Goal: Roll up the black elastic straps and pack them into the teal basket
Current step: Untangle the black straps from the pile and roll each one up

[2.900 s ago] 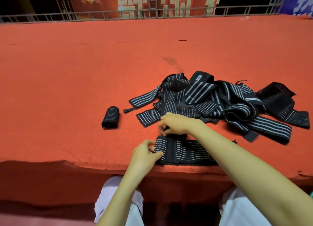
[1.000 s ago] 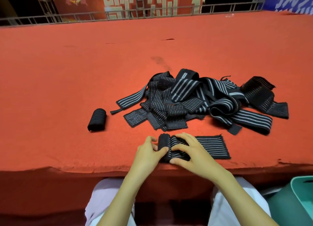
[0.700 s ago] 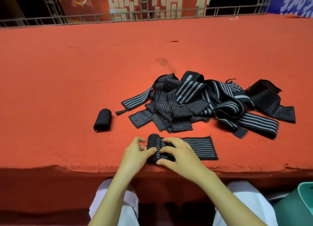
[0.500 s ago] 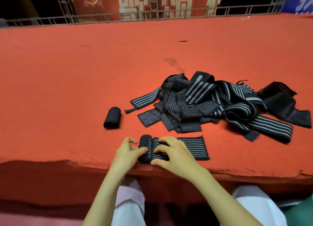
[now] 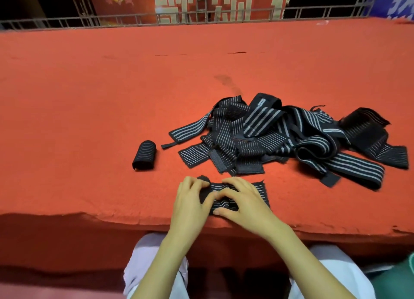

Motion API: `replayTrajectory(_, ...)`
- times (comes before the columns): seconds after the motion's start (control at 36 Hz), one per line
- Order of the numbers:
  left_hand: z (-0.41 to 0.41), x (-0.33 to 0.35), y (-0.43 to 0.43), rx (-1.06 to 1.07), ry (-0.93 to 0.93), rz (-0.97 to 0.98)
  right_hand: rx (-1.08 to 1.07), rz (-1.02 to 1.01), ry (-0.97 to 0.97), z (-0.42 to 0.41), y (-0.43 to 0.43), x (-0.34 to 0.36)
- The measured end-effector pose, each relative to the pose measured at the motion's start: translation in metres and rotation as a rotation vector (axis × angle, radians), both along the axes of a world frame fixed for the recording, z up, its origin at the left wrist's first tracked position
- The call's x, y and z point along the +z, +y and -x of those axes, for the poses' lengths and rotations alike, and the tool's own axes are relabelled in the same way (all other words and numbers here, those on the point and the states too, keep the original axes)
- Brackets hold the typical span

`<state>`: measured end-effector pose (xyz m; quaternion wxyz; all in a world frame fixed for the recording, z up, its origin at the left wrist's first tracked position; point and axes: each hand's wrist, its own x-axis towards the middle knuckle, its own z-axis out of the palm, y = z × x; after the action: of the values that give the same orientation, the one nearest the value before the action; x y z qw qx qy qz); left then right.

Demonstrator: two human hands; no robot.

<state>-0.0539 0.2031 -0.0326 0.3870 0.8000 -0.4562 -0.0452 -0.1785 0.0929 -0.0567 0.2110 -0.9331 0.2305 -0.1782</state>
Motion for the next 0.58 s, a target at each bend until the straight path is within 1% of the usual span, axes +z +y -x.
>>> replayTrajectory(0.14, -0.005, 0.006, 0.002, -0.158, 0.142, 0.004, 0.012, -0.043, -0.006, 0.005, -0.004, 0.0)
replayTrajectory(0.19, -0.008, 0.008, 0.005, -0.179, 0.25, 0.041, 0.012, -0.055, 0.002, 0.006, -0.005, 0.001)
replayTrajectory(0.28, -0.013, 0.002, 0.005, -0.106, 0.388, 0.078, 0.02, -0.064, 0.012, 0.009, -0.006, 0.003)
replayTrajectory(0.33, -0.014, -0.003, 0.004, -0.038, 0.455, 0.05, 0.025, -0.069, 0.016, 0.011, -0.007, 0.005)
replayTrajectory(0.42, -0.01, -0.006, 0.001, 0.023, 0.448, -0.037, 0.022, -0.068, 0.021, 0.013, -0.008, 0.007)
replayTrajectory(0.58, -0.001, 0.002, -0.008, 0.081, 0.286, -0.137, 0.018, -0.029, 0.025, 0.015, -0.005, 0.01)
